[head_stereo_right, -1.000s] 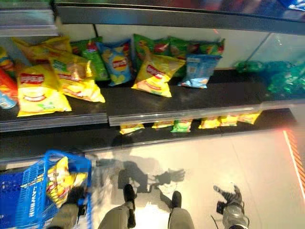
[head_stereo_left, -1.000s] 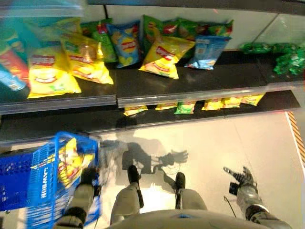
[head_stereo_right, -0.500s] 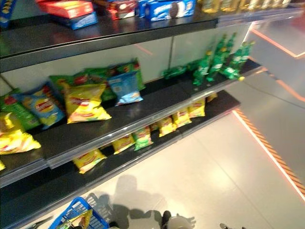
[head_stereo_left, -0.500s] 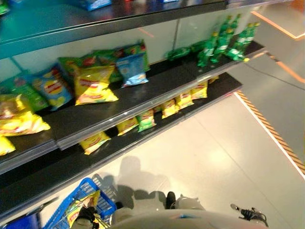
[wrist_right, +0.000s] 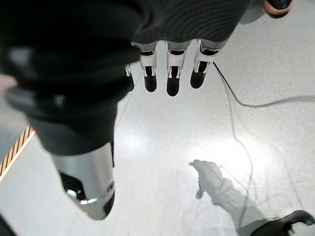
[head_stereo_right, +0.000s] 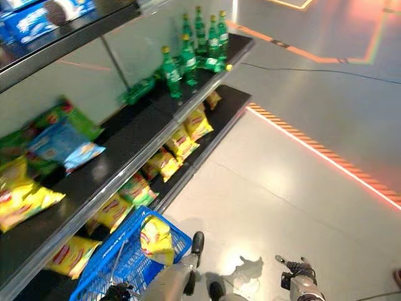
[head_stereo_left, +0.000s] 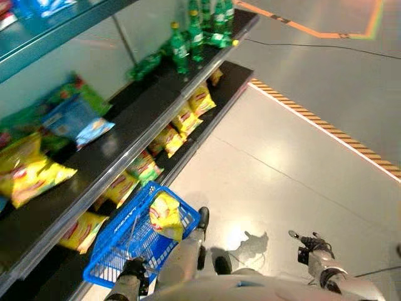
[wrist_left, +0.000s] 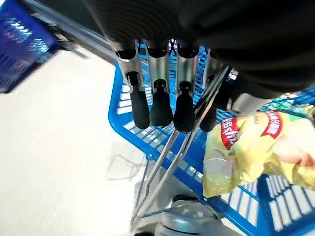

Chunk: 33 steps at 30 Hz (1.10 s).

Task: Pick up the snacks into the basket

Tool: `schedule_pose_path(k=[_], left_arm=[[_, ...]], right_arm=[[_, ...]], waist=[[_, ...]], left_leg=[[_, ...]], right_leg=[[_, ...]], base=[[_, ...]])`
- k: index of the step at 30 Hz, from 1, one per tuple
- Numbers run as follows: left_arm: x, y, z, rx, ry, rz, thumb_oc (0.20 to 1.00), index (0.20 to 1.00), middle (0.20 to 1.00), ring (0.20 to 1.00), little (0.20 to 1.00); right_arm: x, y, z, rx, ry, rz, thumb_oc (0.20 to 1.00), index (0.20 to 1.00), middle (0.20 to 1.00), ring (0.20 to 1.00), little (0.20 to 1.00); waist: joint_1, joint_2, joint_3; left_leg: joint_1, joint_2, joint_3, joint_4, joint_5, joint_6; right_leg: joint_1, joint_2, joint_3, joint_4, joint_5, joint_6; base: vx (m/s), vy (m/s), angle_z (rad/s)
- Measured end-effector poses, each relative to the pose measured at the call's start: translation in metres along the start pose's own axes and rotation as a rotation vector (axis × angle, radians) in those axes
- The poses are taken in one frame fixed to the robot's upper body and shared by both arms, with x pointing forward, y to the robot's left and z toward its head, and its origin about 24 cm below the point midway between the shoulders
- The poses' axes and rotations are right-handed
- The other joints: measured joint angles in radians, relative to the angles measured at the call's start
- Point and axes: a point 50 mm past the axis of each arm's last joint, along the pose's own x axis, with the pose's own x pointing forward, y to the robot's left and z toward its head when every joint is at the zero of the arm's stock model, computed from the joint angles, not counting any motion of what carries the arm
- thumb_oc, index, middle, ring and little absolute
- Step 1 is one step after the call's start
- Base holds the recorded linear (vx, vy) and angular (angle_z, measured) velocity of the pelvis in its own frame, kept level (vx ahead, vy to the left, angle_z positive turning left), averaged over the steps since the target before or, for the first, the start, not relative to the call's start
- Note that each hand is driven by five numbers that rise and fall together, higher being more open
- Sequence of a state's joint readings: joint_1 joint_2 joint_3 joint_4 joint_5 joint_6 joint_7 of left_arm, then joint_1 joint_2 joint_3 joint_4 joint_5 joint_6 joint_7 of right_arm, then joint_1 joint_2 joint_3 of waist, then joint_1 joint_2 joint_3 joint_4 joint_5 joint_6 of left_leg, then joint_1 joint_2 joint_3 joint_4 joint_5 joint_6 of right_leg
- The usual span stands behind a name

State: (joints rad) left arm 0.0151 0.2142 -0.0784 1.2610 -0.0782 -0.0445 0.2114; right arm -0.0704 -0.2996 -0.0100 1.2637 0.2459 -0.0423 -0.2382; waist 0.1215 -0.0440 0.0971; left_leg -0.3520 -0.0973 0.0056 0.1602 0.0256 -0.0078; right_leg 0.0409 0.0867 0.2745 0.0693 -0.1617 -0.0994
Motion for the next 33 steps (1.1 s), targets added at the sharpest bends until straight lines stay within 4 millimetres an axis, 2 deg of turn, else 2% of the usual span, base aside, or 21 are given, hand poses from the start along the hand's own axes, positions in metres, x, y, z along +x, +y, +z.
schedule_pose_path(k=[2, 3, 4, 5, 6, 7, 9, 11, 12, 13, 14, 16, 17, 18, 19, 20, 22, 27, 28, 31, 33], left_arm=[[0.0, 0.001, 0.004, 0.007, -0.015, 0.001, 0.2, 0.2, 0.2, 0.2, 0.2], [0.003, 0.014, 0.013, 0.02, -0.046, 0.036, 0.2, 0.2, 0.2, 0.2, 0.2], [0.005, 0.021, 0.02, 0.034, -0.062, 0.053, 0.2, 0.2, 0.2, 0.2, 0.2], [0.007, 0.023, 0.032, 0.059, -0.084, 0.05, 0.2, 0.2, 0.2, 0.2, 0.2], [0.007, 0.02, 0.04, 0.071, -0.103, 0.041, 0.2, 0.2, 0.2, 0.2, 0.2], [0.007, 0.012, 0.049, 0.088, -0.127, 0.018, 0.2, 0.2, 0.2, 0.2, 0.2], [0.005, 0.002, 0.078, 0.068, -0.205, -0.002, 0.2, 0.2, 0.2, 0.2, 0.2], [0.004, 0.002, 0.101, 0.065, -0.26, -0.001, 0.2, 0.2, 0.2, 0.2, 0.2], [0.002, 0.003, 0.116, 0.009, -0.297, 0.0, 0.2, 0.2, 0.2, 0.2, 0.2], [0.001, -0.003, 0.117, 0.003, -0.302, -0.005, 0.2, 0.2, 0.2, 0.2, 0.2], [0.0, -0.006, 0.117, 0.013, -0.308, -0.011, 0.2, 0.2, 0.2, 0.2, 0.2], [0.003, -0.006, 0.073, 0.063, -0.209, -0.021, 0.2, 0.2, 0.2, 0.2, 0.2], [0.004, -0.005, 0.051, 0.096, -0.154, -0.026, 0.2, 0.2, 0.2, 0.2, 0.2], [0.003, -0.007, 0.045, 0.099, -0.14, -0.033, 0.2, 0.2, 0.2, 0.2, 0.2], [0.002, -0.01, 0.042, 0.098, -0.135, -0.04, 0.2, 0.2, 0.2, 0.2, 0.2], [-0.001, -0.019, 0.023, 0.092, -0.083, -0.056, 0.2, 0.2, 0.2, 0.2, 0.2], [-0.001, -0.016, 0.021, 0.109, -0.084, -0.044, 0.2, 0.2, 0.2, 0.2, 0.2], [-0.001, -0.019, 0.025, 0.115, -0.091, -0.048, 0.2, 0.2, 0.2, 0.2, 0.2], [-0.001, -0.017, 0.021, 0.116, -0.082, -0.04, 0.2, 0.2, 0.2, 0.2, 0.2], [-0.001, -0.017, 0.024, 0.134, -0.094, -0.032, 0.2, 0.2, 0.2, 0.2, 0.2], [0.0, -0.017, 0.03, 0.141, -0.105, -0.026, 0.2, 0.2, 0.2, 0.2, 0.2]], right_arm=[[0.0, -0.005, -0.004, -0.069, 0.001, 0.009, 1.0, 1.0, 1.0, 1.0, 1.0], [-0.002, -0.001, -0.013, -0.082, 0.015, 0.024, 1.0, 1.0, 1.0, 1.0, 1.0], [-0.003, -0.002, -0.019, -0.084, 0.027, 0.022, 1.0, 1.0, 1.0, 1.0, 1.0], [-0.003, -0.01, -0.024, -0.072, 0.049, -0.003, 1.0, 1.0, 1.0, 1.0, 1.0], [-0.002, -0.014, -0.022, -0.061, 0.05, -0.018, 1.0, 1.0, 1.0, 1.0, 1.0], [-0.001, -0.017, -0.015, -0.054, 0.023, -0.024, 1.0, 1.0, 1.0, 1.0, 1.0], [0.0, -0.011, 0.005, -0.038, -0.054, -0.003, 1.0, 1.0, 1.0, 1.0, 1.0], [-0.001, -0.01, 0.012, 0.004, -0.093, 0.0, 1.0, 1.0, 1.0, 1.0, 1.0], [-0.003, -0.007, 0.001, 0.024, -0.071, -0.001, 1.0, 1.0, 1.0, 1.0, 1.0], [-0.004, -0.016, -0.006, 0.022, -0.065, -0.019, 1.0, 1.0, 1.0, 1.0, 1.0], [-0.004, -0.021, -0.011, 0.025, -0.046, -0.04, 1.0, 1.0, 1.0, 1.0, 1.0], [-0.006, -0.013, -0.019, 0.035, -0.008, -0.034, 1.0, 1.0, 1.0, 1.0, 1.0], [-0.009, -0.009, -0.034, 0.032, 0.033, -0.027, 1.0, 1.0, 1.0, 1.0, 1.0], [-0.009, -0.009, -0.033, 0.022, 0.03, -0.024, 1.0, 1.0, 1.0, 1.0, 1.0], [-0.008, -0.009, -0.029, 0.008, 0.017, -0.022, 1.0, 1.0, 1.0, 1.0, 1.0], [-0.006, -0.002, -0.003, -0.004, -0.068, -0.003, 1.0, 1.0, 1.0, 1.0, 1.0], [-0.004, -0.005, 0.032, 0.009, -0.184, -0.005, 1.0, 1.0, 1.0, 1.0, 1.0], [-0.014, -0.013, 0.107, 0.076, -0.458, -0.028, 1.0, 1.0, 1.0, 1.0, 1.0], [-0.024, -0.007, 0.117, 0.092, -0.537, -0.003, 1.0, 1.0, 1.0, 1.0, 1.0], [-0.032, 0.003, 0.109, 0.12, -0.566, 0.032, 1.0, 1.0, 1.0, 1.0, 1.0], [-0.037, 0.006, 0.101, 0.126, -0.569, 0.045, 1.0, 1.0, 1.0, 1.0, 1.0]], waist=[[-0.011, 0.034, 0.022], [-0.053, -0.021, 0.015], [-0.077, -0.051, 0.021], [-0.083, -0.078, 0.03], [-0.08, -0.066, 0.041], [-0.086, -0.007, 0.068], [-0.12, 0.095, 0.109], [-0.163, 0.134, 0.129], [-0.197, 0.098, 0.12], [-0.211, 0.101, 0.098], [-0.226, 0.101, 0.106], [-0.235, 0.094, 0.098], [-0.241, 0.078, 0.076], [-0.234, 0.079, 0.076], [-0.235, 0.085, 0.07], [-0.212, 0.092, 0.058], [-0.204, 0.075, 0.055], [-0.193, 0.058, 0.068], [-0.194, 0.054, 0.07], [-0.225, 0.057, 0.055], [-0.23, 0.065, 0.064]], left_leg=[[0.032, 0.068, -0.007, 0.017, 0.027, 0.06], [0.066, 0.044, -0.009, -0.007, 0.017, 0.075], [0.092, 0.018, -0.015, 0.002, 0.0, 0.083], [0.145, -0.031, -0.053, -0.005, -0.026, 0.101], [0.18, -0.04, -0.081, -0.004, -0.044, 0.11], [0.242, -0.03, -0.144, -0.019, -0.044, 0.105], [0.311, 0.0, -0.255, -0.043, -0.057, 0.099], [0.339, -0.002, -0.4, -0.053, -0.071, 0.063], [0.335, -0.013, -0.339, -0.069, -0.185, -0.056], [0.343, 0.014, -0.334, -0.094, -0.159, 0.022], [0.358, 0.01, -0.314, -0.101, -0.098, 0.059], [0.48, 0.025, -0.437, -0.132, -0.169, 0.039], [0.505, 0.036, -0.458, -0.095, -0.216, 0.015], [0.513, 0.058, -0.472, -0.085, -0.229, -0.001], [0.505, 0.072, -0.468, -0.072, -0.233, -0.009], [0.437, 0.088, -0.431, -0.012, -0.195, -0.069], [0.375, 0.107, -0.356, 0.042, -0.169, -0.092], [0.348, 0.128, -0.09, 0.005, -0.132, -0.064], [0.354, 0.115, -0.021, 0.015, -0.141, -0.067], [0.354, 0.148, 0.106, -0.046, -0.14, -0.065], [0.36, 0.174, 0.106, -0.088, -0.133, -0.066]], right_leg=[[-0.141, 0.099, -0.083, 0.403, -0.068, 0.14], [-0.265, 0.088, -0.13, 0.675, -0.003, 0.236], [-0.304, 0.072, -0.147, 0.786, 0.036, 0.267], [-0.363, 0.008, -0.184, 0.924, 0.042, 0.24], [-0.379, -0.013, -0.204, 0.95, 0.021, 0.204], [-0.379, -0.039, -0.249, 0.886, -0.023, 0.122], [-0.376, 0.021, -0.223, 0.574, -0.045, 0.126], [-0.378, 0.08, -0.136, 0.349, -0.043, 0.131], [-0.365, 0.005, -0.11, 0.078, 0.029, 0.135], [-0.354, -0.055, -0.119, -0.107, 0.087, 0.144], [-0.347, -0.091, -0.108, -0.142, 0.132, 0.162], [-0.334, -0.096, -0.016, -0.03, 0.195, 0.201], [-0.313, -0.104, -0.066, 0.078, 0.257, 0.209], [-0.323, -0.098, -0.104, 0.138, 0.242, 0.148], [-0.331, -0.097, -0.137, 0.163, 0.216, 0.134], [-0.323, -0.096, -0.207, 0.188, 0.188, 0.103], [-0.31, -0.111, -0.241, 0.173, 0.17, 0.066], [-0.23, -0.088, -0.328, 0.111, 0.143, 0.021], [-0.191, -0.094, -0.403, 0.065, 0.154, -0.001], [-0.16, -0.09, -0.526, -0.003, 0.17, 0.006], [-0.166, -0.085, -0.552, -0.017, 0.173, 0.011]], base=[[0.47, 0.081, -0.43], [0.51, 0.146, 0.0], [0.73, 0.108, 0.39], [0.58, 0.045, 0.27], [0.8, -0.101, 0.21], [0.4, -0.104, 0.1], [0.62, -0.234, 0.62], [0.59, -0.3, 1.6], [0.58, -0.309, 2.22], [0.37, -0.293, 2.34], [0.47, -0.437, 1.52], [0.37, -0.635, 1.55], [0.23, -0.542, 2.01], [0.14, -0.637, 1.86], [0.05, -0.474, 1.6], [0.05, -0.472, 1.59], [0.0, -0.263, 1.71], [-0.03, -0.286, 1.27], [-0.12, -0.107, 1.2], [-0.09, -0.073, 1.3], [-0.07, -0.099, 1.12]])
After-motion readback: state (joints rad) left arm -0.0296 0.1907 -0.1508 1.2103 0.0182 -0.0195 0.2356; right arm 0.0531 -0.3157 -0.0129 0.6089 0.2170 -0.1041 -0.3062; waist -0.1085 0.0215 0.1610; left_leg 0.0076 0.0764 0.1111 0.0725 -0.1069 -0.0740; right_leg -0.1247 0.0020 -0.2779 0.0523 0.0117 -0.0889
